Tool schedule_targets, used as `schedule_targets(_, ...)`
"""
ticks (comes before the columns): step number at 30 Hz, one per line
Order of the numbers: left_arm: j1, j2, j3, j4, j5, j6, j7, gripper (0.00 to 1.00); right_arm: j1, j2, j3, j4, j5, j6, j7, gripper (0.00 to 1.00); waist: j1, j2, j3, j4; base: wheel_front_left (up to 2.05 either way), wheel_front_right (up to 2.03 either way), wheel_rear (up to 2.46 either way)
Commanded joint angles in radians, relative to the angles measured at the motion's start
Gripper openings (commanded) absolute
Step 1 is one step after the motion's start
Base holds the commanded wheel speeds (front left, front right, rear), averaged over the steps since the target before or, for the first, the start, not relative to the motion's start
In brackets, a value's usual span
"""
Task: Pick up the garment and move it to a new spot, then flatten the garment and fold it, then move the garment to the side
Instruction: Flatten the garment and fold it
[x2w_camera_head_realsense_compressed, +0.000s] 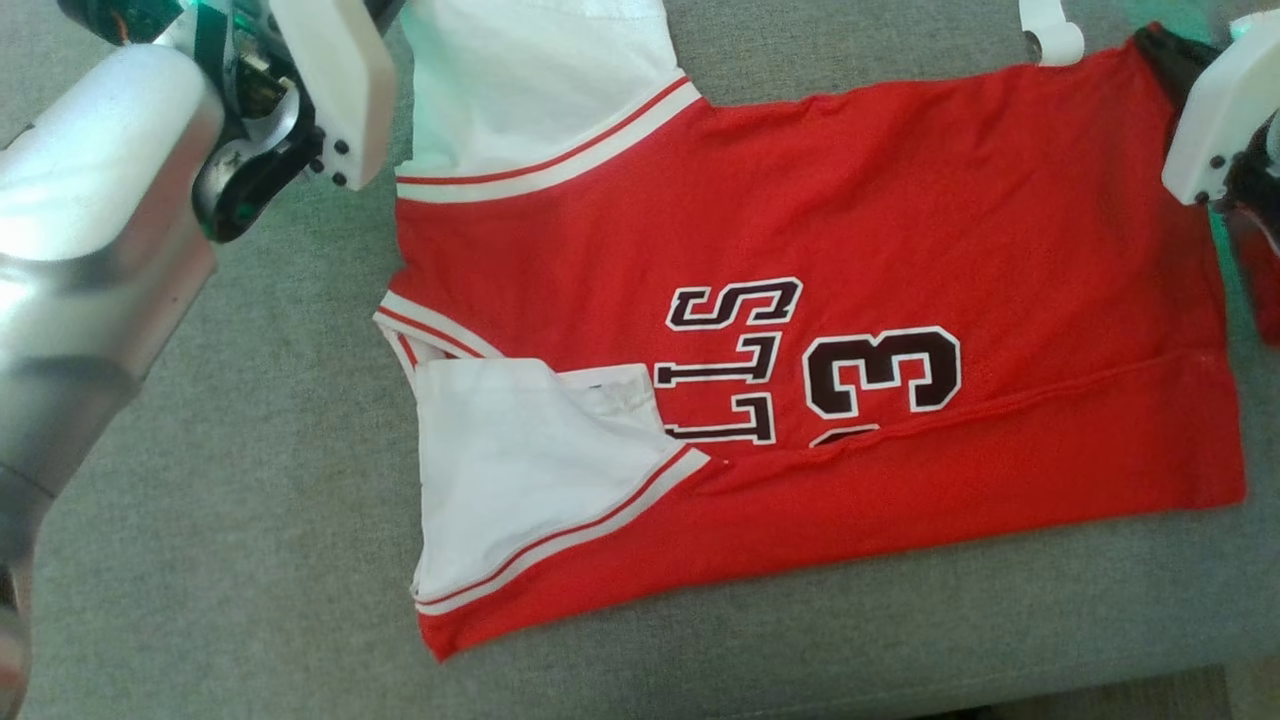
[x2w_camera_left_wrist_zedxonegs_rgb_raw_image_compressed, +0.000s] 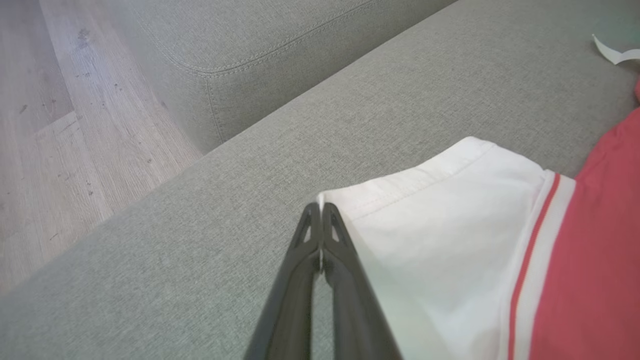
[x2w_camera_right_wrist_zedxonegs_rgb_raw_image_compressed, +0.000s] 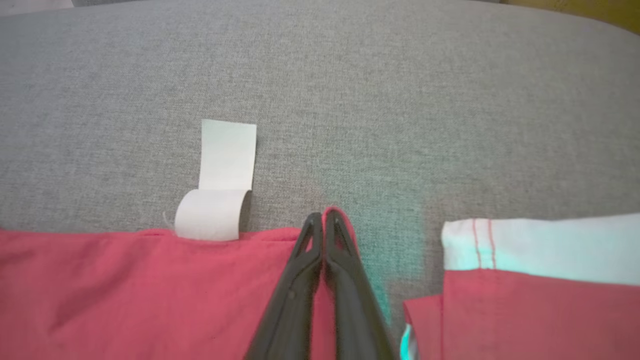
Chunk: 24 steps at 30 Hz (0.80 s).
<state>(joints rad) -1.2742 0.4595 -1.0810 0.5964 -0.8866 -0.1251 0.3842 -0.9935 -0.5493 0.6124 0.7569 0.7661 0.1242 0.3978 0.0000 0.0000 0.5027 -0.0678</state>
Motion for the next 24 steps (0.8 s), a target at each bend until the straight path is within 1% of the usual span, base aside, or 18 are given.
schedule_targets(1,-0.064,0.041,0.025,-0.007,-0.004,-0.006,-0.018,0.0,-0.008,-0.025,0.01,-0.011,0.013,0.007,-0.014,0.0,0.0,0.0,-0.002,0.001,0.0,0.0,0.0)
schedule_targets(4,-0.072,0.05,0.011,0.005,0.006,-0.006,-0.062,0.0,-0.016,-0.028,0.008,0.004,0.021,0.007,-0.052,0.0,0.0,0.0,-0.006,0.002,0.0,0.0,0.0)
schedule_targets(9,-0.095,0.054,0.0,0.038,0.034,-0.006,-0.18,0.0,-0.028,-0.031,-0.005,0.034,0.03,0.007,-0.145,0.0,0.0,0.0,-0.028,0.01,0.0,0.0,0.0)
schedule_targets(13,-0.109,0.049,0.006,0.06,0.041,-0.006,-0.265,0.0,-0.014,-0.043,-0.02,0.034,0.054,0.007,-0.23,0.0,0.0,0.0,-0.054,0.022,0.0,0.0,0.0)
schedule_targets(16,-0.107,0.052,0.006,0.06,0.047,-0.006,-0.328,0.0,0.023,-0.053,-0.031,0.013,0.095,0.007,-0.275,0.0,0.0,0.0,-0.078,0.031,0.0,0.0,0.0)
schedule_targets(21,-0.05,0.061,0.0,0.023,0.037,-0.004,-0.386,0.0,0.119,-0.107,-0.038,-0.049,0.15,0.007,-0.312,0.0,0.0,0.0,-0.102,0.061,0.0,0.0,0.0)
schedule_targets(24,0.008,0.077,-0.006,-0.025,0.038,0.014,-0.424,0.0,0.184,-0.143,-0.048,-0.088,0.18,0.007,-0.332,0.0,0.0,0.0,-0.116,0.081,0.0,0.0,0.0)
